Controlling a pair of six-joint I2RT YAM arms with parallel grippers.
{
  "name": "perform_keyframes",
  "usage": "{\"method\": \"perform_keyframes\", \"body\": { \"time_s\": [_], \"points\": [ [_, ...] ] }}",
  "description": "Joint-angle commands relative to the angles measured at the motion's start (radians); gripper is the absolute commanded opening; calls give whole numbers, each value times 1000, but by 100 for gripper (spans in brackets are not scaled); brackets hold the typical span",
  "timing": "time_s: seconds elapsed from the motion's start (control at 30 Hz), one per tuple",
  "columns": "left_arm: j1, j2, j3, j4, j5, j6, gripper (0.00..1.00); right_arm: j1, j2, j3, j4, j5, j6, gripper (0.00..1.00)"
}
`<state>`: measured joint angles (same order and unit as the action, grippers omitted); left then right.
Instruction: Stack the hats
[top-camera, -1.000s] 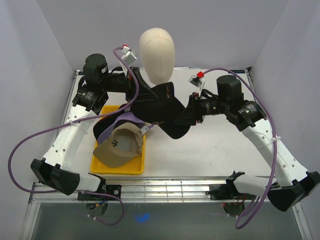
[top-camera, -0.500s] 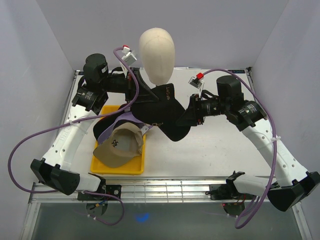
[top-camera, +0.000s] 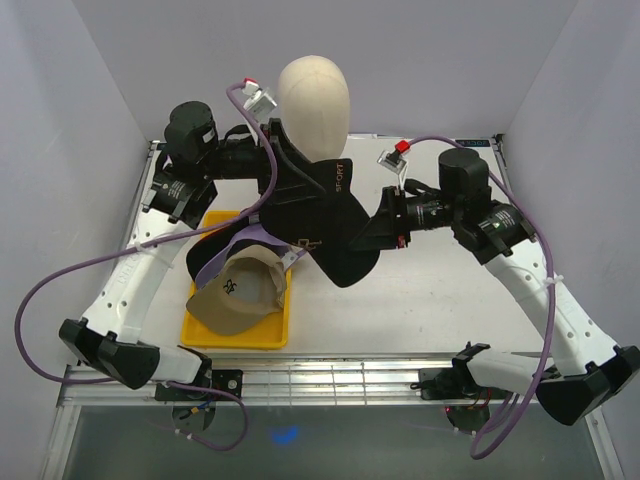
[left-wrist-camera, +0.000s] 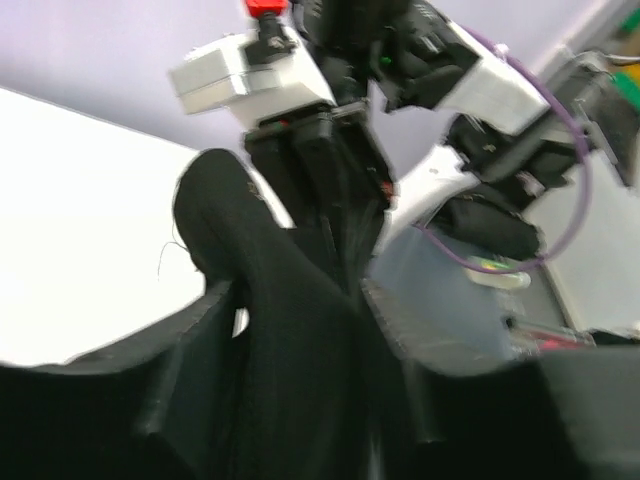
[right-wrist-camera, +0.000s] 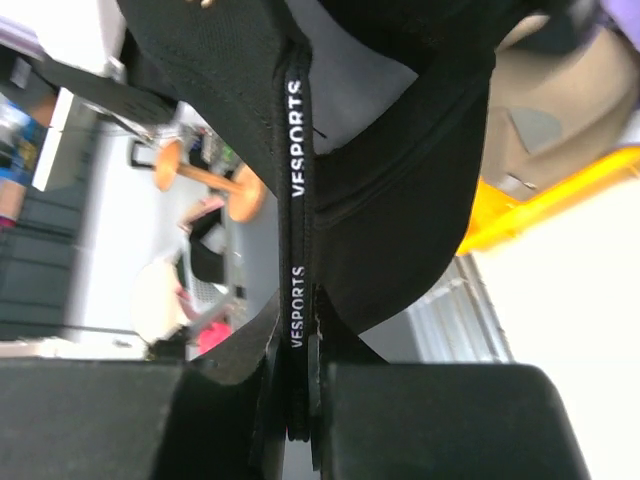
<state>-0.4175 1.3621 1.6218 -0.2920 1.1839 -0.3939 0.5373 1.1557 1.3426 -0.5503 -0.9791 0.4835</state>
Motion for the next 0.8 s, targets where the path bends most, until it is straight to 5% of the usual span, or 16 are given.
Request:
{"method": "perform_keyframes", "body": {
  "time_s": [0.0,0.03,0.13,0.4,0.5,0.6,0.77],
  "points": [
    [-14,-61,62,25,-232,-72,72,0,-51,30,208,-44,225,8],
    [-14,-72,76,24,-291,-82,87,0,-60,32,254,-32,265,8],
    [-14,-127,134,27,-521,-117,93,0,-91,4,318,6,417,8],
    [-14,-196,309,-36,-1203,-224,98,-5,-192,-89,553,131,768,8],
    [-14,-199,342,-119,-1441,-264,97,-16,-249,-181,823,229,1096,8],
    [-14,-198,339,-144,-1520,-283,98,-39,-274,-198,961,391,1262,8],
    [-14,-204,293,-174,-1541,-313,97,-137,-134,47,911,548,1342,8]
  ]
}}
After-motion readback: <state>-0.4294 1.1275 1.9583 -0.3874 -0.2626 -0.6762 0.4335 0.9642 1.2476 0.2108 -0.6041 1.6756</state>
